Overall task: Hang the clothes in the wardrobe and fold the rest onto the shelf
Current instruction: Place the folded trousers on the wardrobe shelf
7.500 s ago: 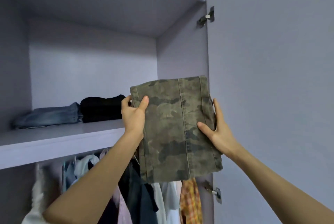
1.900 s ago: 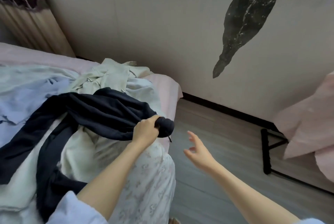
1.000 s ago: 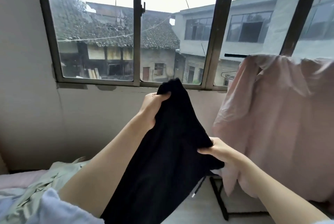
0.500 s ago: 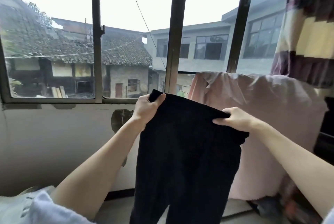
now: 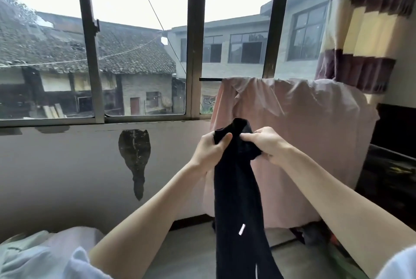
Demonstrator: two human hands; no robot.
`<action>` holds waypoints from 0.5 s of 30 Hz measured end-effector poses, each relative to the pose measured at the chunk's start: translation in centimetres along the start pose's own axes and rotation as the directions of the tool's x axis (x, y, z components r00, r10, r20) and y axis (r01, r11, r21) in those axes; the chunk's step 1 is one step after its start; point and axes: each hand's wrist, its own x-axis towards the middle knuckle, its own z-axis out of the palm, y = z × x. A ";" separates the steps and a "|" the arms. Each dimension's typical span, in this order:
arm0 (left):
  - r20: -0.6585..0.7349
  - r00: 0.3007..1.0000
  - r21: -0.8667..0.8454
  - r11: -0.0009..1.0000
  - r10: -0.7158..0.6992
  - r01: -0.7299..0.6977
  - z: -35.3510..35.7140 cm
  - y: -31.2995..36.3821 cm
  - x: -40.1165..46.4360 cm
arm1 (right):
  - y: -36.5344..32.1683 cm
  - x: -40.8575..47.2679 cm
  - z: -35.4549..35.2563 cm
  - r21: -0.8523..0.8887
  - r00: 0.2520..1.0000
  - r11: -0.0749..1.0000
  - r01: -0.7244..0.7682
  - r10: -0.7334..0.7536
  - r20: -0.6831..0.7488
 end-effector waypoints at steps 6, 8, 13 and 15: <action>0.223 0.974 -0.109 0.994 0.037 -0.013 0.7 -1.2 -0.4 | 0.6 0.2 -0.5 0.199 0.999 0.980 -0.030 0.025 0.030; 0.267 0.962 -0.105 0.994 0.060 -0.033 0.8 -1.7 -0.5 | 0.5 0.2 -0.6 0.243 0.998 0.969 -0.037 0.023 0.063; 0.001 0.985 0.048 0.984 0.173 -0.173 1.0 -2.6 -0.2 | 0.4 0.6 -0.9 0.398 0.979 0.913 -0.093 0.011 0.205; -0.040 0.991 -0.045 0.990 0.131 -0.133 -0.1 -2.7 -0.3 | 1.0 1.0 -0.8 0.307 0.984 0.950 -0.060 0.004 0.178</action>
